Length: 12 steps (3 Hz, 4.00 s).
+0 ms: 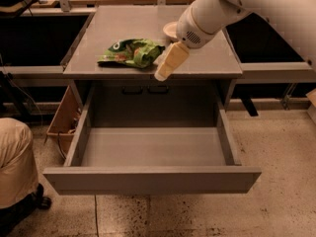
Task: Place green rice chip bag into top drawer
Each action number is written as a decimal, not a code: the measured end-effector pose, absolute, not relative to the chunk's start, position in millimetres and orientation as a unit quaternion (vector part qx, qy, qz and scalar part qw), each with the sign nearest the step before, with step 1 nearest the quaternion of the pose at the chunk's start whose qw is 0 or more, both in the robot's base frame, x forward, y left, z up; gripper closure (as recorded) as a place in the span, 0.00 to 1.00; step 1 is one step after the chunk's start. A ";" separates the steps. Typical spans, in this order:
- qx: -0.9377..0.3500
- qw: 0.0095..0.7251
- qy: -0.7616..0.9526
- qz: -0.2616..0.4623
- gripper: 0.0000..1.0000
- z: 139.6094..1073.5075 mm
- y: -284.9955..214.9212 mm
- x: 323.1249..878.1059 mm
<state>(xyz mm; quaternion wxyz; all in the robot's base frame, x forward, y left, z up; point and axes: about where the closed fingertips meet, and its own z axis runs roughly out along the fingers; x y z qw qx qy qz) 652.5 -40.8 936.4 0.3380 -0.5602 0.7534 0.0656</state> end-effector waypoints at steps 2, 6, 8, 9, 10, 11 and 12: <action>-0.536 0.384 0.743 0.116 0.00 927.9 27.1 713.4; -0.473 0.399 0.778 0.110 0.15 873.6 75.9 779.7; -0.495 0.398 0.767 0.088 0.69 868.1 65.4 754.3; -0.505 0.400 0.760 0.082 0.92 875.6 56.5 736.5; -0.519 0.402 0.750 0.083 1.00 894.7 37.1 703.7; -0.526 0.398 0.745 0.096 1.00 904.3 15.2 665.9; -0.530 0.388 0.745 0.116 1.00 899.8 -5.8 625.3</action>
Offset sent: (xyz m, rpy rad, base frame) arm 0.0999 0.1042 -0.0054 0.2322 -0.0343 -0.0089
